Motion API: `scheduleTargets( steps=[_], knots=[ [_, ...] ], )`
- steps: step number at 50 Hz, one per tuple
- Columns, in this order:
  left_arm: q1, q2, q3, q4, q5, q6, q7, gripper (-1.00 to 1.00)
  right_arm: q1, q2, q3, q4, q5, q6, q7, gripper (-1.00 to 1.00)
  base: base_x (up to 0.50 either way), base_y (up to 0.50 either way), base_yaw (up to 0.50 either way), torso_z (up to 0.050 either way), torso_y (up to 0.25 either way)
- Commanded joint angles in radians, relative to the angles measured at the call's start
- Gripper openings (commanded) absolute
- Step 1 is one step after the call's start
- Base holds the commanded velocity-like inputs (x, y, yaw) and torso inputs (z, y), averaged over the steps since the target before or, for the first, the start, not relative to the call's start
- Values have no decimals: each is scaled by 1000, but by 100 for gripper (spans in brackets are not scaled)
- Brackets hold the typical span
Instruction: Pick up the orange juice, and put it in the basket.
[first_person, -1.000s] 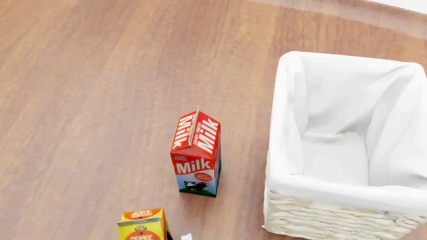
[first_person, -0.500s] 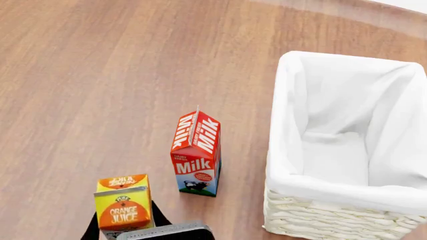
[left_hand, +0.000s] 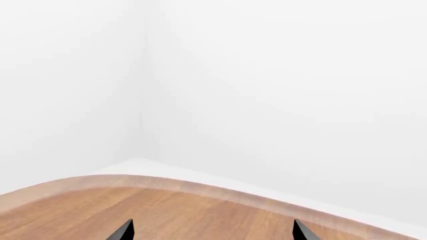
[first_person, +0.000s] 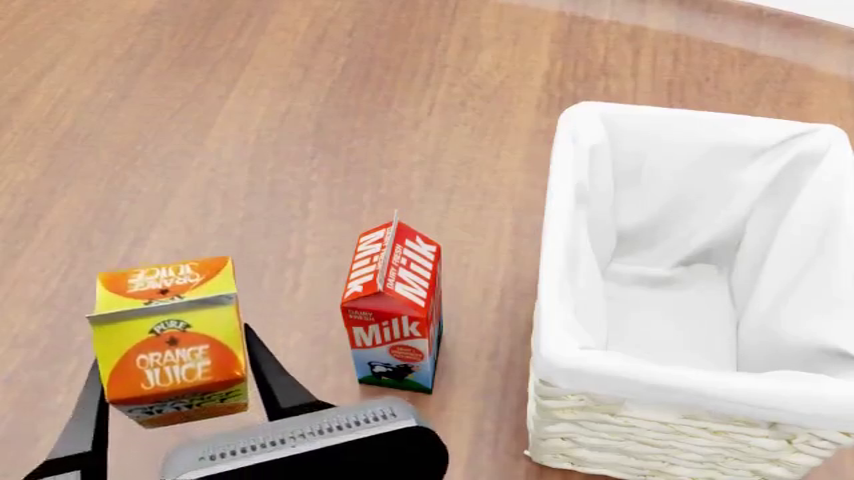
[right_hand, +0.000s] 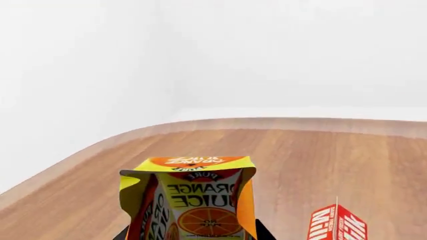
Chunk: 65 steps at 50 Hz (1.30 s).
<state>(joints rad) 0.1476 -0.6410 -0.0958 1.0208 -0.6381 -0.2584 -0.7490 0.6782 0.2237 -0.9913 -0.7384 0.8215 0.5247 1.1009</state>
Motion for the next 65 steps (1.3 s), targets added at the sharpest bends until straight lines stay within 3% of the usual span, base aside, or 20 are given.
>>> scheduleTargets(
  steps=[1,37,65],
  knots=[
    [-8,13,-15,-23,5,3,33,100,103,-35,78,-105,48,77,43,-100,0,0,0,0,0],
    [-6,-11,-7,-30,-4,26,12,100,191,122,292,-129,215,38,68,-100,0,0,0,0,0],
    [-5,-26,5,-30,-3,35,-4,100,341,368,487,-102,432,86,126,-100,0,0,0,0,0]
  ],
)
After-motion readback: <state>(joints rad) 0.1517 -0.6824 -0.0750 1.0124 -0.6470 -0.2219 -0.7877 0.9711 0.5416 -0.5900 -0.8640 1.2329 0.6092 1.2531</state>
